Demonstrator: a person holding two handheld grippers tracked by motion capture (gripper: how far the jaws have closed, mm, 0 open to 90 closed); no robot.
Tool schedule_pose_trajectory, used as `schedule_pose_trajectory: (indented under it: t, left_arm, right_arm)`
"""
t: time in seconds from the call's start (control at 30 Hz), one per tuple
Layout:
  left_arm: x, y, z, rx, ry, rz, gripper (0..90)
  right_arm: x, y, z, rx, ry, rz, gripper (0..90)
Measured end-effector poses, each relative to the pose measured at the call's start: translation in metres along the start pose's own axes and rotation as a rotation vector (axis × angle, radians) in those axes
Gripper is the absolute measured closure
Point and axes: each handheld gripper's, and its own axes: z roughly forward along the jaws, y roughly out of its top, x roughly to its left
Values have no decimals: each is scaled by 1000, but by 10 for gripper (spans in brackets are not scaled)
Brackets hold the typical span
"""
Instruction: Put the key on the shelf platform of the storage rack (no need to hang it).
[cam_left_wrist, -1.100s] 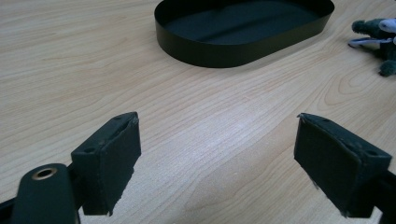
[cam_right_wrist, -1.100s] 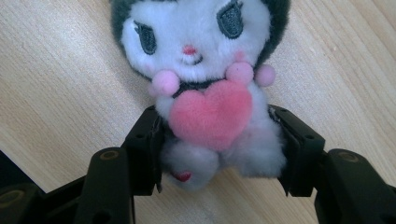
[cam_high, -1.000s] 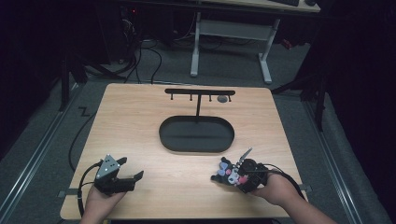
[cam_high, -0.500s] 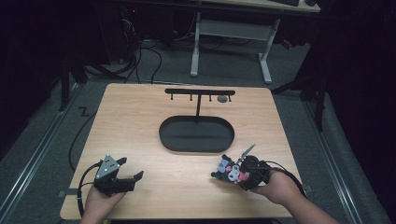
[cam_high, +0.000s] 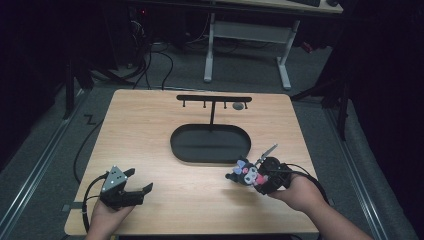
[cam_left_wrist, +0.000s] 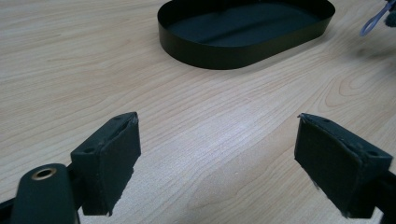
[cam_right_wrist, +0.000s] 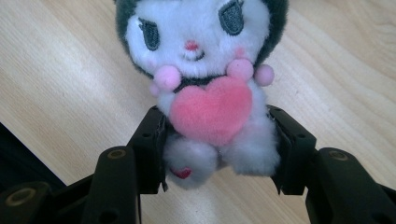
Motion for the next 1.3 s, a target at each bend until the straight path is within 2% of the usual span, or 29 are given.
schedule_pose_trajectory:
  t: [0.4, 0.77, 1.1, 1.3]
  left_arm:
    - [2, -1, -2, -4, 6, -7, 151]
    - [4, -2, -4, -7, 9, -11, 151]
    - [6, -2, -4, -13, 9, -23, 150]
    - [6, -2, -5, -16, 7, -23, 150]
  right_arm:
    - [-7, 17, -10, -27, -17, 12, 473]
    - [-18, 44, -11, -39, -40, 11, 474]
    - [-29, 70, -4, -69, -36, 31, 475]
    - [-34, 85, 6, -67, -34, 31, 475]
